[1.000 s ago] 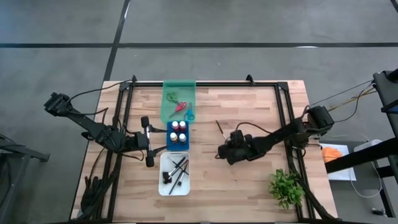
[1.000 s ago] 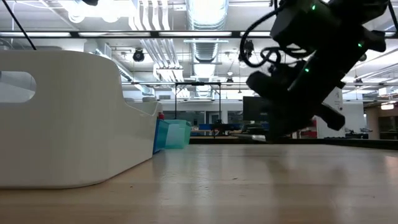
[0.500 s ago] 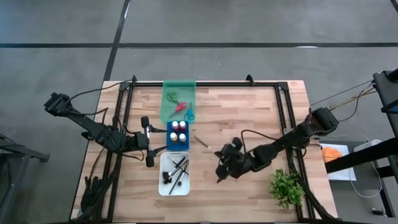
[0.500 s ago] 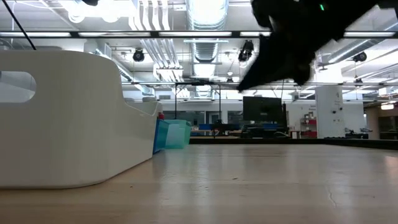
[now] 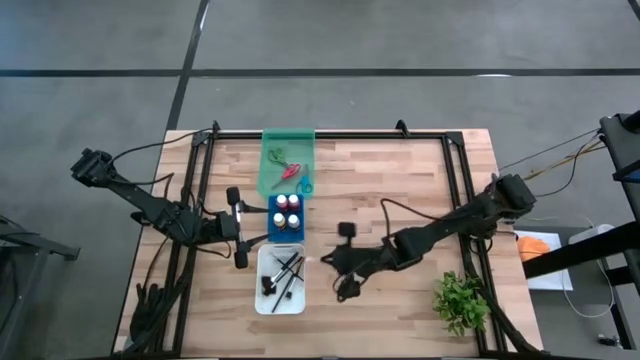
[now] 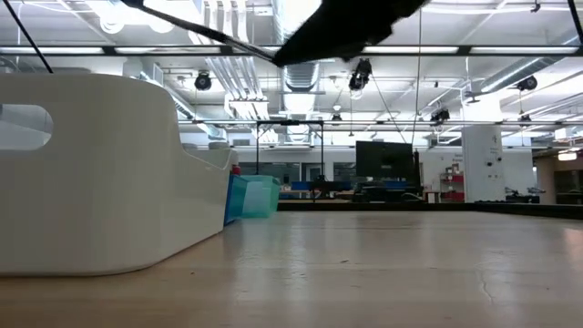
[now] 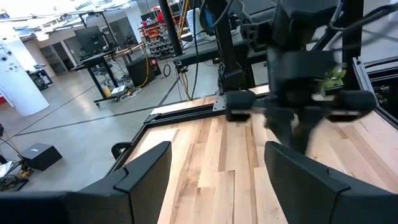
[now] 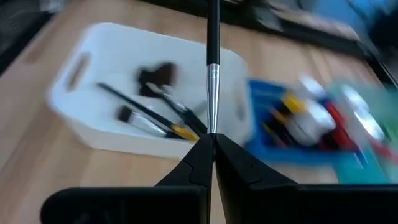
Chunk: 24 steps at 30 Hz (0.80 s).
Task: Pick & Place Paint Supplies
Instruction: Put the black eyeshadow brush into the white bin
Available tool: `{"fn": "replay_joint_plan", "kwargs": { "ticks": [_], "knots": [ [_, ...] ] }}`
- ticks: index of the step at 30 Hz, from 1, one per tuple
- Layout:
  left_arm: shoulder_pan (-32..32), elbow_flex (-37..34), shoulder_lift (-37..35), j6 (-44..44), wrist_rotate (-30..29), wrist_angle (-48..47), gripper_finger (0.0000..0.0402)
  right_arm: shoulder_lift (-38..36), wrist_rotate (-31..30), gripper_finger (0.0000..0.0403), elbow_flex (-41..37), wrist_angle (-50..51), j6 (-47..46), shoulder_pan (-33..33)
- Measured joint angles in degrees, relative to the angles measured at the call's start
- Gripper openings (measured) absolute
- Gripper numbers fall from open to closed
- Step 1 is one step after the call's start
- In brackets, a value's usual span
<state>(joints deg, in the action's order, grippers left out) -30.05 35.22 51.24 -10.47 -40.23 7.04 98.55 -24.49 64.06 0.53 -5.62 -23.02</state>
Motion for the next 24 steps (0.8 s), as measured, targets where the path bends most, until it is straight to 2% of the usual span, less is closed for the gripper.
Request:
{"fn": "replay_joint_plan", "kwargs": {
  "ticks": [4, 11, 18, 24],
  "knots": [
    [0.0, 0.0, 0.0, 0.0, 0.0, 0.0, 0.0266, 4.8, 5.6, 0.001, 3.0, -2.6, 12.6, 0.6],
    [0.0, 0.0, 0.0, 0.0, 0.0, 0.0, 0.0266, 13.1, 9.4, 0.001, 9.8, -2.8, 23.3, 1.9],
    [0.0, 0.0, 0.0, 0.0, 0.0, -0.5, 0.0266, 18.4, 10.1, 0.001, 15.5, 1.1, 33.7, 3.0],
    [0.0, 0.0, 0.0, 0.0, 0.0, -0.5, 0.0266, 18.6, 9.5, 0.001, 14.9, 2.4, 38.7, 4.8]
  ]
}}
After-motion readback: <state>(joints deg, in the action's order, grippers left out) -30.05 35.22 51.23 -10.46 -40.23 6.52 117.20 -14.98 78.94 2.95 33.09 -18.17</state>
